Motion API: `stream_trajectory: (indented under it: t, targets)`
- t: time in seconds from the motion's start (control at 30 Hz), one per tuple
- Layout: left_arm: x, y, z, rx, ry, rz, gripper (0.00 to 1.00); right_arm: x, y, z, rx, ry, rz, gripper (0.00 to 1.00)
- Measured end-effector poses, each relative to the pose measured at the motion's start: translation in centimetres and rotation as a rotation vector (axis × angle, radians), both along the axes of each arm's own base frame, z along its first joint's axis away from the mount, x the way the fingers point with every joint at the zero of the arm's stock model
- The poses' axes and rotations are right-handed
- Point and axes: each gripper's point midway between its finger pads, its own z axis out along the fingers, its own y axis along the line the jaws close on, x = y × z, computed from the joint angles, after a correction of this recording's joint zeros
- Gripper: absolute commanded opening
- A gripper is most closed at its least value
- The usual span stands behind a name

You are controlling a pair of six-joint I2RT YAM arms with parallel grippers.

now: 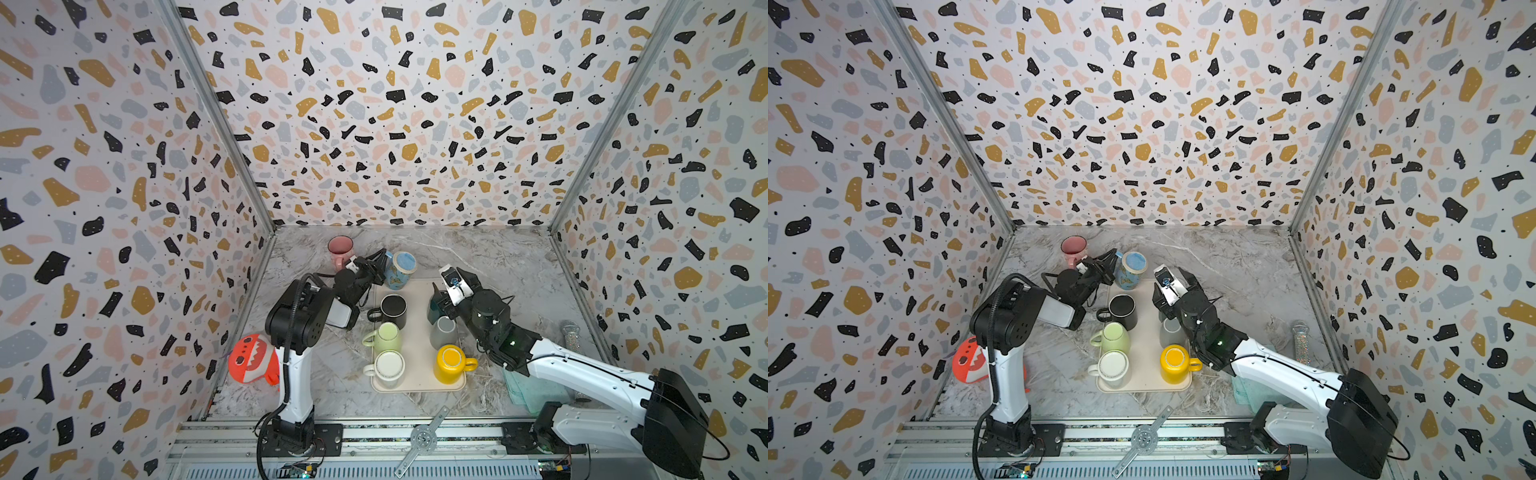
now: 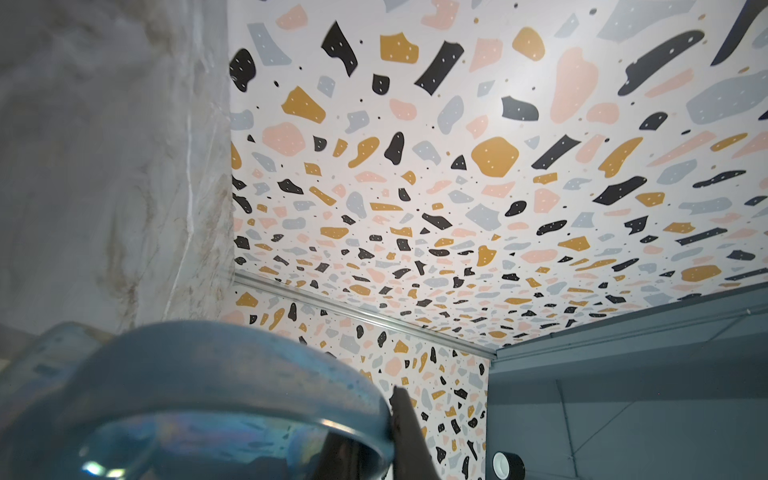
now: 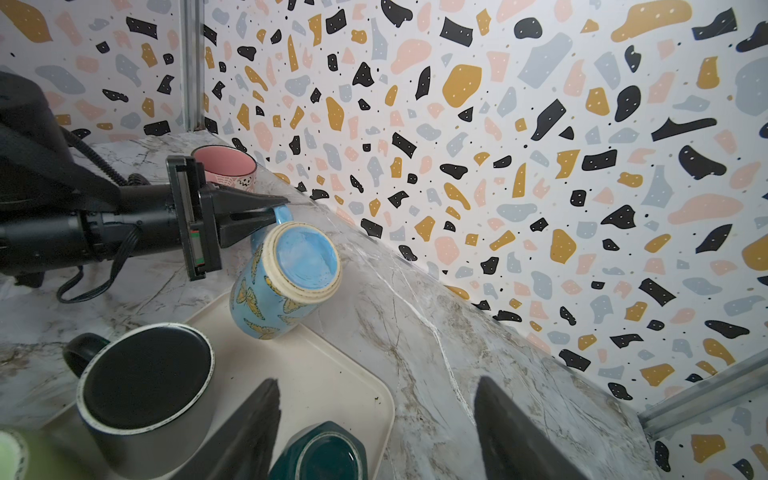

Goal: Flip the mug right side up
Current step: 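Turn the blue mug upright with the left gripper while the right gripper approaches, then close the right gripper on the blue mug handle while the left gripper holds it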

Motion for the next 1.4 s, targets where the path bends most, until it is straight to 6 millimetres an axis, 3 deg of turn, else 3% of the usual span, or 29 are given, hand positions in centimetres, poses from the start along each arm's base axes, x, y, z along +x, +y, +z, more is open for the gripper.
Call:
stream_trajectory:
  t: [0.2,0.33,0.5,0.87,1.13,1.4]
  targets:
    - [0.6,-1.7,4.2,0.033,-0.151,-0.068,0.00,0.0,0.0,0.0,0.000,0.000,0.001,0.75]
    - [0.1,-2.6,5.3,0.101,-0.227,-0.108,0.00,0.0,0.1,0.0,0.000,0.001,0.004,0.75]
    - [-1.1,-3.8,6.1,0.239,-0.298,-0.166,0.00,-0.1,0.2,0.0,0.001,0.002,0.011,0.75]
    - [-4.6,-6.0,10.7,0.624,-0.558,-0.225,0.00,-0.2,0.3,0.0,0.004,0.005,0.017,0.75]
    - [-7.1,-7.2,9.4,1.016,-0.675,-0.258,0.00,-0.4,-0.2,0.7,0.054,0.051,0.062,0.73]
    - [-9.0,-7.3,9.3,1.339,-0.809,-0.217,0.00,0.5,-0.4,6.1,0.208,0.105,0.168,0.73]
